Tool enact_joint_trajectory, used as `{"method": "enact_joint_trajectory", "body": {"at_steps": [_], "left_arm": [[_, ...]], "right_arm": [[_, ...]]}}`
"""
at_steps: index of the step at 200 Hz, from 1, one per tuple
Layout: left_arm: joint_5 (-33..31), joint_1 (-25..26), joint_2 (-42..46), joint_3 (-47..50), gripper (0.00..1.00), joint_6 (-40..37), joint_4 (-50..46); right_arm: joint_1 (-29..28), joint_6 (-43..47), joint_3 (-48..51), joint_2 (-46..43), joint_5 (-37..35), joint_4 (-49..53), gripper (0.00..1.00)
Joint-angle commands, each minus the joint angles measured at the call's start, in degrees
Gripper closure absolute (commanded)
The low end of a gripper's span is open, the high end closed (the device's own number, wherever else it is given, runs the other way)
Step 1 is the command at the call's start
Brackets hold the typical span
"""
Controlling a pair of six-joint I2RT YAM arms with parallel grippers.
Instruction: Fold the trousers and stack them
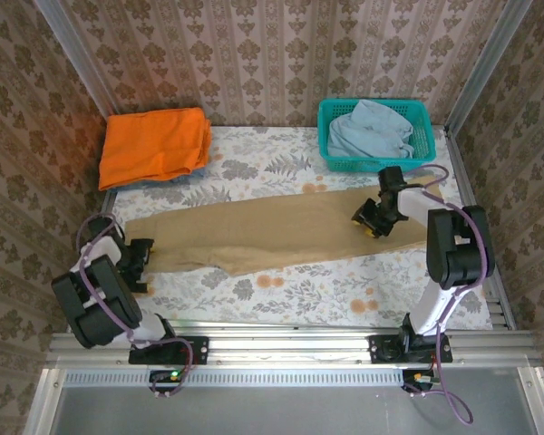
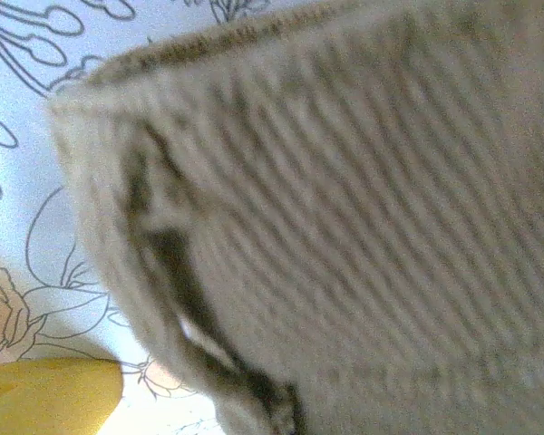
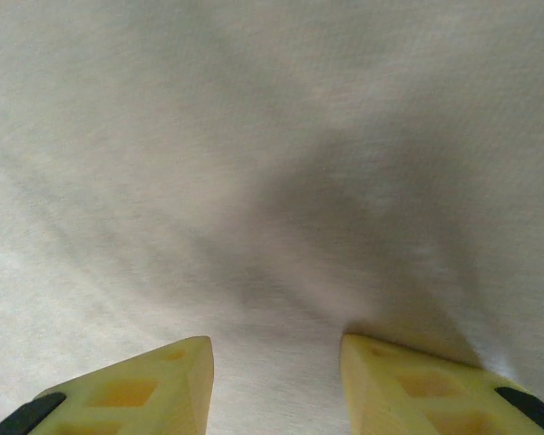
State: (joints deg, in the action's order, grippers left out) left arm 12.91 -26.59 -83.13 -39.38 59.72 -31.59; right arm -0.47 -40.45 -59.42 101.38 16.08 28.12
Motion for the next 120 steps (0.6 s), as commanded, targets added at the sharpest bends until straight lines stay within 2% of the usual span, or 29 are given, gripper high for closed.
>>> {"method": "enact_joint_trajectory", "body": {"at_steps": [1,32,54,90,120], "left_arm": [[2.02,-0.22,-10.29,0.25,0.03,-1.17,30.48],[6.28,0.28,-11.52,-3.77,0.01,-8.08,32.40],[6.10,3.01,-9.07,-10.66,0.00,-16.86,25.68],[-0.93,8.59,-5.83,-21.57,0.00,-25.33,12.42],[-16.25,18.79,-0.68,-26.44,0.00,-31.15,1.30]], "right_arm": [[2.06,1.23,2.62,-1.77,1.15,3.83,0.56],[2.22,2.53,1.73,-2.01,0.61,5.33,0.56],[1.92,3.18,-0.11,-2.28,1.24,5.69,0.56],[0.76,3.83,-3.16,-4.85,-0.71,6.88,0.56],[-3.67,5.28,-6.92,-6.20,-4.57,8.06,0.55]]}}
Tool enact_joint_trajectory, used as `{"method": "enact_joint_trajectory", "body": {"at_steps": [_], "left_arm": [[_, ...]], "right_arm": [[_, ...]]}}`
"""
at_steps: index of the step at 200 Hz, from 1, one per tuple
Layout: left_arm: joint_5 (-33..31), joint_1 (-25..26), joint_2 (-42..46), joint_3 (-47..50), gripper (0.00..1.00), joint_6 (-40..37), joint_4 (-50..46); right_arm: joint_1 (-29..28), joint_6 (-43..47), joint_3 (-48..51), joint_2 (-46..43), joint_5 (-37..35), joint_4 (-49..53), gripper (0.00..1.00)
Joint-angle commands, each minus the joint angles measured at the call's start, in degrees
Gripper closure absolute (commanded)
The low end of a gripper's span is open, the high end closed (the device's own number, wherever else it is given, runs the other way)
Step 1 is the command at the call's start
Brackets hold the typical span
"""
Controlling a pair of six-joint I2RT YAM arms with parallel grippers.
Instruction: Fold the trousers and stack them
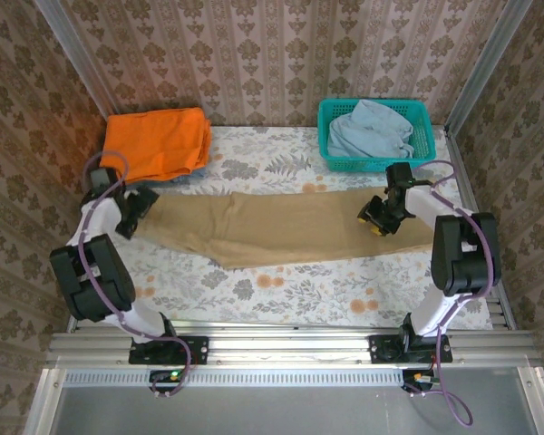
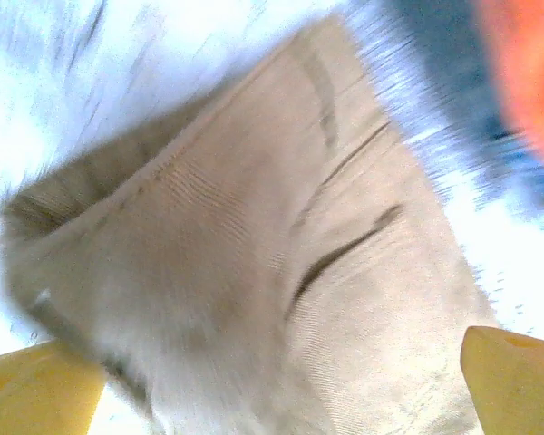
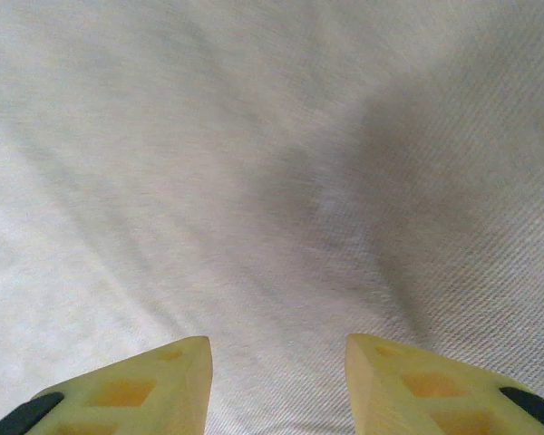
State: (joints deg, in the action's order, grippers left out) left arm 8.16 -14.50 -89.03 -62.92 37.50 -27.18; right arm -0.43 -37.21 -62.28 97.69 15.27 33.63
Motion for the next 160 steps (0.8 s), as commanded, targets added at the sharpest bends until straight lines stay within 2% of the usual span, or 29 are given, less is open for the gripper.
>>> {"method": "enact_joint_trajectory", "body": {"at_steps": [1,17,43,62,82,95,128,151,160], "left_arm": [[-11.68,7.00,5.38,-2.77,0.00,-9.06,-3.22],[-12.86,10.59,6.99,-0.56,0.00,-9.58,-4.00],[-15.72,10.56,8.34,4.66,0.00,-7.74,-4.50],[-11.78,10.63,8.88,8.63,0.00,-6.31,1.04],[-9.84,10.73,4.60,8.37,0.00,-5.05,5.60],[-6.45,10.61,0.53,6.72,0.00,-5.03,10.41],[-0.16,10.28,-7.80,-0.08,0.02,-5.18,14.96],[4.80,10.53,-8.88,-1.91,0.04,-5.63,16.90],[4.90,10.84,-8.29,-1.14,0.05,-5.32,18.17]], "right_arm": [[-3.97,2.10,-4.24,-2.42,-3.80,2.57,0.55],[-7.73,2.41,-7.35,-0.28,-3.45,3.41,0.55],[-12.21,2.48,-11.27,2.64,-3.92,3.91,0.55],[-13.63,2.30,-13.21,4.73,-5.11,3.70,0.55],[-13.75,1.86,-14.60,8.58,-5.29,3.39,0.56],[-13.78,2.58,-16.37,11.42,-5.06,4.75,0.56],[-13.13,3.15,-16.30,14.02,-5.84,5.44,0.58],[-12.80,3.70,-14.81,13.34,-6.14,5.24,0.58],[-12.52,3.80,-14.50,13.18,-6.17,5.30,0.58]]}}
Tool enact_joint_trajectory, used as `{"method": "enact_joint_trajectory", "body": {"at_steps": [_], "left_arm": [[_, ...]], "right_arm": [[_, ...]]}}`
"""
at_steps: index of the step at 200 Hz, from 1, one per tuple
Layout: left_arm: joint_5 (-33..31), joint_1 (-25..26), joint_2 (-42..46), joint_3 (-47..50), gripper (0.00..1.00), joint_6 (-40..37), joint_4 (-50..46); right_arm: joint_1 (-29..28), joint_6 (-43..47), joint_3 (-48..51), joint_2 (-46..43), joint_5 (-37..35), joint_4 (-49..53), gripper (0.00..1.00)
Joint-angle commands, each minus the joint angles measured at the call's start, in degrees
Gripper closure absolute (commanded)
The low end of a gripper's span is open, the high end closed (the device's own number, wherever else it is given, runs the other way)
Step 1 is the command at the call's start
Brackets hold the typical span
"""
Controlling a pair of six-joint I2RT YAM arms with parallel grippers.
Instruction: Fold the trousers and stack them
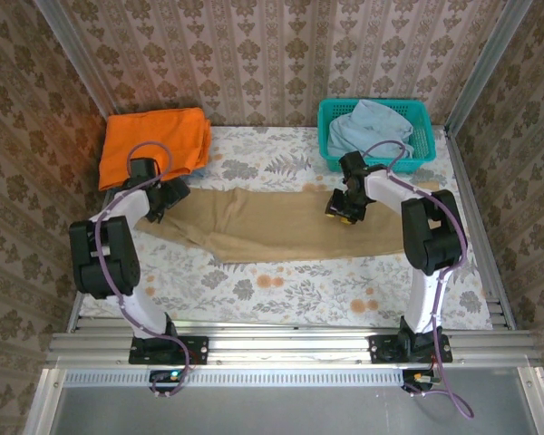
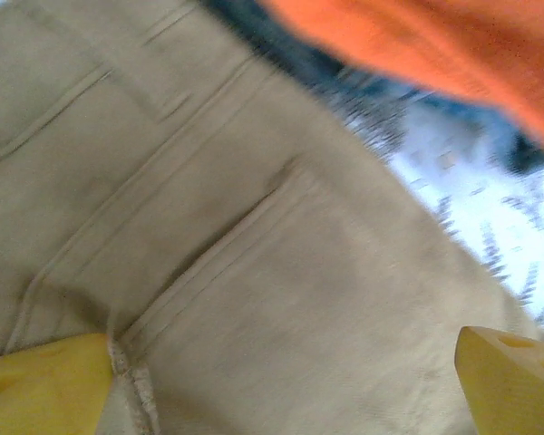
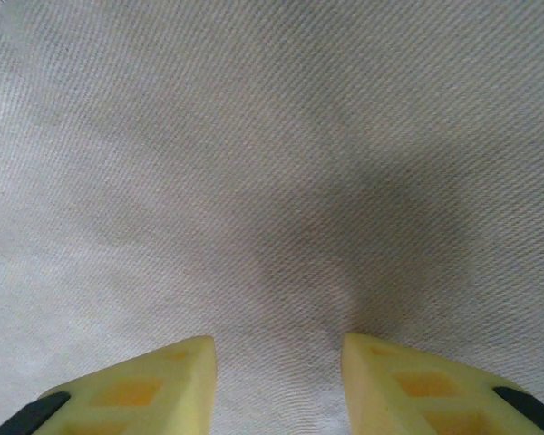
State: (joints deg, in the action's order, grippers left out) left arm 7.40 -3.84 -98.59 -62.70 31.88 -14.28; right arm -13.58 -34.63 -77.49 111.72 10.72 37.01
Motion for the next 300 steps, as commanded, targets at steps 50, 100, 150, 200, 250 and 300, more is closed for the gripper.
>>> {"method": "enact_joint_trajectory", "body": {"at_steps": [50,100,150,200,250,300], "left_arm": [[2.64,-1.84,-1.69,7.48,0.04,3.54,11.05],[1.58,-6.79,-3.48,13.03,0.05,9.40,9.57],[-0.57,-10.97,7.11,18.85,0.04,10.61,3.18],[2.51,-12.84,8.88,15.84,0.05,7.12,1.90],[-1.15,-2.43,12.27,-0.17,0.02,3.38,-8.88],[-1.34,24.27,11.33,3.16,0.02,10.19,-2.51]], "right_arm": [[3.26,1.59,1.35,-0.02,-1.56,1.58,0.58],[8.50,0.30,7.70,-3.09,-0.66,0.25,0.59],[13.47,-1.37,16.78,-7.40,0.15,-1.97,0.60],[14.31,-2.77,18.26,-10.61,5.54,-3.19,0.60],[13.22,-0.02,14.06,-17.02,3.75,1.63,0.60],[13.03,2.51,9.70,-17.17,-1.32,3.46,0.60]]}}
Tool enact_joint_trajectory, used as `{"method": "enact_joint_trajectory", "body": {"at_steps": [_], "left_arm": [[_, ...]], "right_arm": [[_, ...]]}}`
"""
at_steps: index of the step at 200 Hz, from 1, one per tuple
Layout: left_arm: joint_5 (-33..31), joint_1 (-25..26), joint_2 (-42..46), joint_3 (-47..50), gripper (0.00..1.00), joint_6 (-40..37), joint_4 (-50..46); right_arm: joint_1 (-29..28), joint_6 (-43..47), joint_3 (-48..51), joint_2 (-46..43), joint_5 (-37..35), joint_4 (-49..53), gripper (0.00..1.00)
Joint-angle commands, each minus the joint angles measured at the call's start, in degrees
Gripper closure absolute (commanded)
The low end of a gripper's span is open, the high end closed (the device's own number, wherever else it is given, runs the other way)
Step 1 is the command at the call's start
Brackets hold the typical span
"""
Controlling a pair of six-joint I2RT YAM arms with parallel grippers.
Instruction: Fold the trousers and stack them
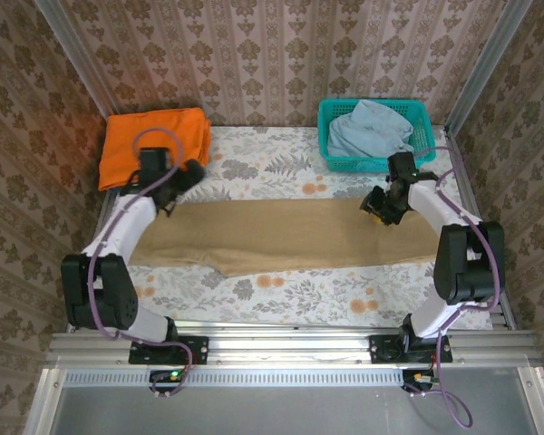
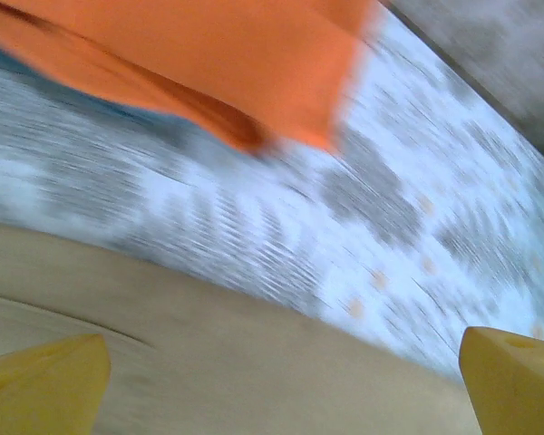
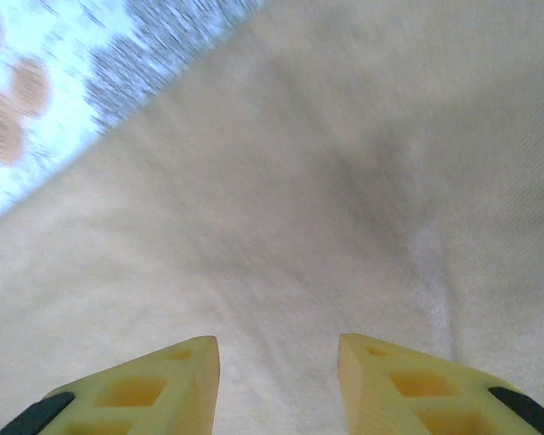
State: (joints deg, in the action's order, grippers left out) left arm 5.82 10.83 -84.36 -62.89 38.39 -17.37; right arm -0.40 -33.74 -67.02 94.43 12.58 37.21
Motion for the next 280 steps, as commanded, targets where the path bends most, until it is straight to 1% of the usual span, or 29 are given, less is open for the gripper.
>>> {"method": "enact_joint_trajectory", "body": {"at_steps": [1,11,14,17,27,43,51,66,79,101,105,149,166,185,207,216,221,230,247,261,280], "left_arm": [[0.28,10.02,-2.99,3.55,0.02,3.91,0.97],[0.83,14.42,-4.97,5.05,0.02,6.01,4.97],[1.25,14.86,-5.70,5.32,0.02,6.42,6.22],[1.56,16.99,-6.55,5.40,0.03,6.59,7.23],[1.36,19.63,-9.13,4.48,0.03,6.53,7.30],[1.64,21.05,-12.35,4.69,0.03,6.59,7.94],[2.40,21.07,-13.26,5.63,0.04,7.02,8.68],[1.58,20.75,-13.61,8.55,0.04,7.31,8.86],[1.56,19.72,-12.69,11.95,0.04,7.30,9.95],[2.63,15.73,-10.65,17.20,0.04,6.09,10.73],[2.84,13.39,-10.27,17.78,0.04,5.53,10.47],[1.50,-0.40,-5.75,20.18,0.04,-0.65,5.32],[0.63,-3.74,-5.99,18.30,0.04,-2.69,3.46],[0.91,-4.50,-7.29,14.96,0.04,-4.62,1.95],[-1.77,-4.63,-7.45,11.52,0.04,-6.86,-1.52],[-2.47,-5.13,-6.93,10.85,0.04,-7.50,-2.06],[-2.57,-5.33,-6.60,10.57,0.04,-7.68,-2.20],[-2.60,-5.64,-6.11,10.18,0.03,-8.06,-2.23],[-1.19,-5.74,-5.75,9.05,0.03,-8.57,-2.43],[0.56,-5.62,-5.80,8.35,0.03,-8.47,-2.52],[2.35,-4.88,-4.92,8.48,0.04,-8.12,-2.28]], "right_arm": [[-0.14,1.59,-0.71,0.04,-3.27,3.24,0.60],[-0.05,1.47,-0.10,-0.51,-3.77,2.86,0.60],[-0.04,1.48,0.10,-0.75,-3.85,2.66,0.60],[0.01,1.48,0.26,-0.90,-3.83,2.53,0.60],[0.05,1.52,0.65,-1.44,-3.87,2.49,0.59],[0.18,1.56,1.20,-2.10,-3.64,2.28,0.59],[0.29,1.57,1.32,-2.28,-3.43,2.33,0.59],[0.64,1.63,1.44,-2.70,-2.94,2.62,0.59],[0.91,1.66,1.57,-3.31,-2.81,2.72,0.59],[1.28,1.38,1.79,-4.07,-2.91,2.62,0.59],[1.37,1.29,1.81,-4.12,-2.91,2.66,0.59],[1.92,1.28,1.63,-5.92,-3.02,3.87,0.59],[2.18,2.10,1.48,-6.49,-3.73,4.52,0.59],[2.84,5.23,0.68,-5.80,-4.99,6.09,0.58],[3.73,9.89,-2.19,-2.52,-10.56,8.66,0.53],[3.91,11.41,-4.03,-0.45,-12.68,9.55,0.50],[4.12,12.51,-4.98,0.56,-12.52,9.87,0.46],[4.33,14.52,-7.39,3.23,-11.86,11.01,0.43],[4.23,19.15,-12.95,8.54,-13.24,14.03,0.34],[4.57,21.09,-18.29,13.52,-14.52,18.27,0.34],[4.58,23.00,-19.54,17.24,-13.66,19.76,0.34]]}}
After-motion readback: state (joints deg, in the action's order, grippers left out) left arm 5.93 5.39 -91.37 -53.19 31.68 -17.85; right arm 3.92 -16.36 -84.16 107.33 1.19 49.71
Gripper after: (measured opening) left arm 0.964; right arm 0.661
